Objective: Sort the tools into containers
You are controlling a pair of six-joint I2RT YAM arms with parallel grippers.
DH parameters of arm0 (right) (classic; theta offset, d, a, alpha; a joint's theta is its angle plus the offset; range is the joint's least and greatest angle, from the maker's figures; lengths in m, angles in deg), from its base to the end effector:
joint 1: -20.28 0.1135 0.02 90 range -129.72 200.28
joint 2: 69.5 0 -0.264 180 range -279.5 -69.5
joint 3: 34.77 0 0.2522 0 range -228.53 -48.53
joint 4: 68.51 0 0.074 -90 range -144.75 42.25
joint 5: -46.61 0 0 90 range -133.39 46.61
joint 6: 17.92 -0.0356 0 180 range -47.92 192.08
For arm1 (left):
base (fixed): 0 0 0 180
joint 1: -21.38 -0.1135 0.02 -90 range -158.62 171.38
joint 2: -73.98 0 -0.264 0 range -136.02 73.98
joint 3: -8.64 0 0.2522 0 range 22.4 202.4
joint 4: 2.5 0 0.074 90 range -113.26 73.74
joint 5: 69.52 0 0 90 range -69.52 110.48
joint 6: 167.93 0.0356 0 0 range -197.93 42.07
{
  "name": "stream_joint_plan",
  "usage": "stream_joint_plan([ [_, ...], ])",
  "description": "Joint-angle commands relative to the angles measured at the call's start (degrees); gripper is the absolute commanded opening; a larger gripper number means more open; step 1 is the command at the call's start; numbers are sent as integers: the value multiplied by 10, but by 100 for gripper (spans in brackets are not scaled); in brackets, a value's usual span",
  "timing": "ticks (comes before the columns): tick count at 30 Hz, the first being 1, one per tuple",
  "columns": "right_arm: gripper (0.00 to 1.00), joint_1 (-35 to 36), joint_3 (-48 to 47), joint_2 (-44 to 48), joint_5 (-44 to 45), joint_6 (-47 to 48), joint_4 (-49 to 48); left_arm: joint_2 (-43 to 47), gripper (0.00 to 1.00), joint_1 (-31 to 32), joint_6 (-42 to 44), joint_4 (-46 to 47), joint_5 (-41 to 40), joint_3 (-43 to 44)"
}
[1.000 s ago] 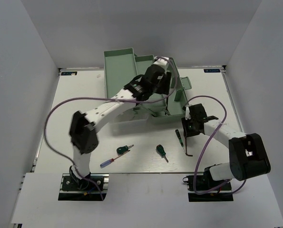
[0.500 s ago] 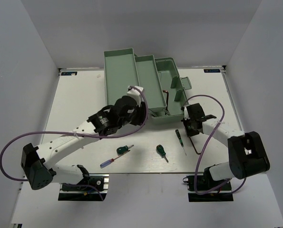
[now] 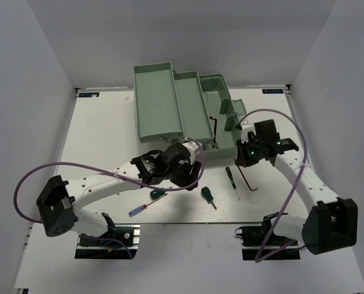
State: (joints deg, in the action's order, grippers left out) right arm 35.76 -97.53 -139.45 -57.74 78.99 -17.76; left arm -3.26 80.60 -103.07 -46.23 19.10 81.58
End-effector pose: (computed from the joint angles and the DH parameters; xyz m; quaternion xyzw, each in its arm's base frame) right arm 0.2263 0.0718 0.2380 -0.2190 0.9287 0.1402 0.2642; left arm 0.1473 -0.2457 0.2706 0.2695 0.8939 -0.2321 0.2729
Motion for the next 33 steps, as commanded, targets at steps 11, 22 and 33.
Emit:
stream_joint_plan([
  [11,0,-11,-255,-75,-24,-20,-76,-151,78,11,-107,-38,32,103],
  [22,67,-24,-548,-368,-60,-59,-22,-281,78,34,-237,-155,-14,221],
  [33,68,-74,-368,-245,-133,-95,-81,-356,81,66,-356,-192,-62,285],
])
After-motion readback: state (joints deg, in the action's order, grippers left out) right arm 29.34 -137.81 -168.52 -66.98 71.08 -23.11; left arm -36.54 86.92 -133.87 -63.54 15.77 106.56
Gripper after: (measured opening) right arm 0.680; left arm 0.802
